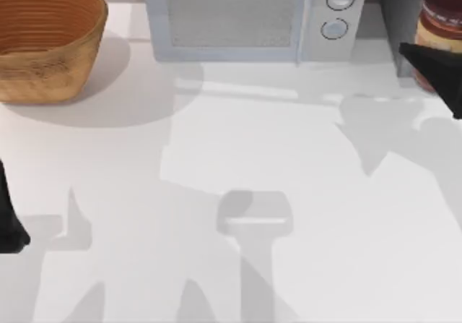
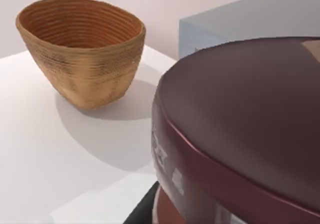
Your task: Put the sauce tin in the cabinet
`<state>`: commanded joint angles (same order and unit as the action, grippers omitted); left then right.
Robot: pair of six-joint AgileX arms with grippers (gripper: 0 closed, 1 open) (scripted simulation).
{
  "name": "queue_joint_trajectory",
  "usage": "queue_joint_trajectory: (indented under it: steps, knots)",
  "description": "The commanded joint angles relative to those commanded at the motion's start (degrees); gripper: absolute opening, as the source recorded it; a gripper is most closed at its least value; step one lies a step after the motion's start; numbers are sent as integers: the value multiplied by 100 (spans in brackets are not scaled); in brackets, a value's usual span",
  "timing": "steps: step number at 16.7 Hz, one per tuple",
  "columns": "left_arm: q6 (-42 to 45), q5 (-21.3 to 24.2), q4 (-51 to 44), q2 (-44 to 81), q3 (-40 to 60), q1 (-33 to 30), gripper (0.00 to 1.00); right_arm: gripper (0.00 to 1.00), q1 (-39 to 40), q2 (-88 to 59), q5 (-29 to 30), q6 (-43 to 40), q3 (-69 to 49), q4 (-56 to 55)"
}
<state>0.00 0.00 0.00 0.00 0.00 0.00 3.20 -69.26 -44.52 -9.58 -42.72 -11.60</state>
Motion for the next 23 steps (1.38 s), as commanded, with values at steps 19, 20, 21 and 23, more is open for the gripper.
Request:
queue_joint_trajectory:
  steps: [19, 20, 21, 23]
  knots:
    - [0, 0, 0, 0, 0, 0, 100, 0, -320, 6926, 4451, 958, 4272, 1160]
    - [0, 0, 0, 0, 0, 0, 100, 0, -320, 6926, 4451, 958, 4272, 1160]
    - [0, 0, 0, 0, 0, 0, 100, 0, -315, 6901, 4439, 964, 4263, 1157]
    - [0, 0, 0, 0, 0, 0, 100, 0, -303, 6856, 4441, 966, 4206, 1171]
